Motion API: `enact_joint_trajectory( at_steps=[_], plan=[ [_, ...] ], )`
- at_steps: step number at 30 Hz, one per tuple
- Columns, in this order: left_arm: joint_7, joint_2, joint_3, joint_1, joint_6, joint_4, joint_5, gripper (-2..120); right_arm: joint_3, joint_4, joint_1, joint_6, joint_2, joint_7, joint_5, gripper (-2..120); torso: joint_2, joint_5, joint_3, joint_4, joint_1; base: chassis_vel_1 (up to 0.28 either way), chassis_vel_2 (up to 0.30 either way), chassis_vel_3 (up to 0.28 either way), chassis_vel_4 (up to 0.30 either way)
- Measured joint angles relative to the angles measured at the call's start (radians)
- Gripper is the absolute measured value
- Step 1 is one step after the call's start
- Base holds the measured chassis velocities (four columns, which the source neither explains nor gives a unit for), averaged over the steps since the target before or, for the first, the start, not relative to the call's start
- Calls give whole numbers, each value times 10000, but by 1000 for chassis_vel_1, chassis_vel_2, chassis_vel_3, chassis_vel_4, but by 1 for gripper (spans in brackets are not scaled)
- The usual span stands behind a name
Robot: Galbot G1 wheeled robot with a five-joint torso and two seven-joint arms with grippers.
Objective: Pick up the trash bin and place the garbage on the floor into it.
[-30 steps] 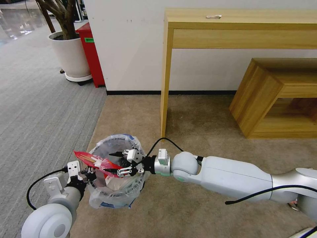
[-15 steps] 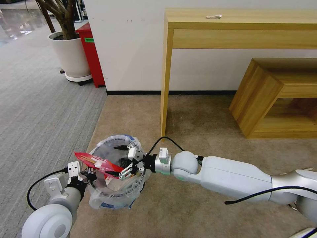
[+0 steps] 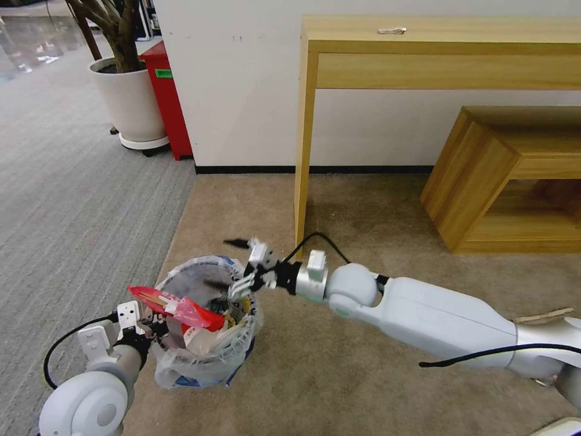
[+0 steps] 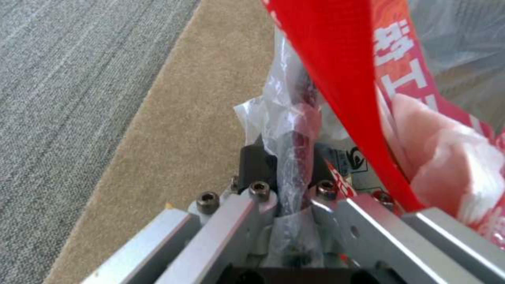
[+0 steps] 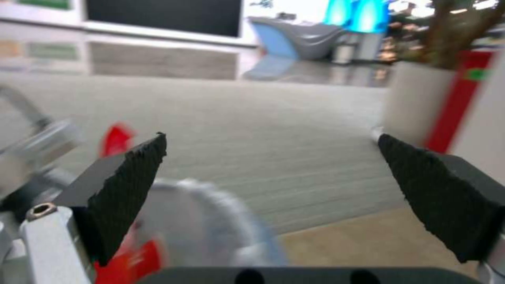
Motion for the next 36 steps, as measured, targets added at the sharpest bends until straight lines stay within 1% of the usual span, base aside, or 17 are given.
enact_joint_trajectory(
  at_steps=[2,3,6,8,11,12,14,15,18,22,25,26,27,30,31,34,36],
  plan=[
    [0,-9,-3,-13,0,30,3,0,607,104,-299,-58,-171,242,29,100,0,0,0,0,0,0,0,0,0],
    [0,-9,-3,-13,0,30,3,0,607,104,-299,-58,-171,242,29,100,0,0,0,0,0,0,0,0,0],
    [2,-37,-29,-8,-6,61,62,0,1979,304,-1207,-224,-525,878,26,100,0,0,0,1,0,0,0,0,0],
    [3,-41,-31,-8,-9,63,74,0,2212,353,-1401,-281,-581,996,80,100,0,1,0,0,0,0,0,0,0],
    [16,-37,19,-91,-16,102,108,0,3410,692,-2467,-595,-893,2108,249,100,0,2,-1,0,0,0,0,0,0],
    [16,-37,19,-91,-16,102,108,0,3410,692,-2467,-595,-893,2108,249,100,0,2,-1,0,0,0,0,0,0],
    [34,-64,33,-110,-31,124,132,0,4100,843,-3128,-737,-1166,2800,129,100,0,3,0,-4,0,0,0,0,0],
    [34,-64,33,-110,-31,124,132,0,4100,843,-3128,-737,-1166,2800,129,100,0,3,0,-4,0,0,0,0,0],
    [56,-152,16,-61,-51,117,201,0,4655,966,-3636,-930,-1473,3687,2,100,0,1,-1,0,0,0,0,0,0],
    [69,-226,-53,-13,-66,45,241,0,5216,993,-4116,-1044,-1717,4498,-71,100,0,3,0,0,0,0,0,0,0],
    [77,-247,-91,19,-80,8,251,0,5497,993,-4394,-1005,-1884,4732,-194,100,0,1,-1,0,0,0,0,0,0],
    [85,-272,-118,43,-93,-23,265,0,5919,952,-4784,-834,-2048,4823,-348,100,0,1,-1,0,0,0,0,0,0],
    [85,-272,-118,43,-93,-23,265,0,5919,952,-4784,-834,-2048,4823,-348,100,0,1,-1,0,0,0,0,0,0],
    [160,-374,-173,13,-128,-63,360,0,6825,868,-5736,-534,-2240,4909,-600,100,0,0,-1,1,0,0,0,0,0],
    [160,-374,-173,13,-128,-63,360,0,6825,868,-5736,-534,-2240,4909,-600,100,0,0,-1,1,0,0,0,0,0],
    [314,-440,-218,18,-136,-34,534,0,7615,795,-6718,-350,-2335,5059,-890,100,0,0,-1,-4,0,0,0,0,0],
    [400,-463,-239,37,-129,-11,657,0,7806,723,-6946,-286,-2332,5085,-961,100,-1,1,-1,-3,0,0,0,0,0]
  ],
)
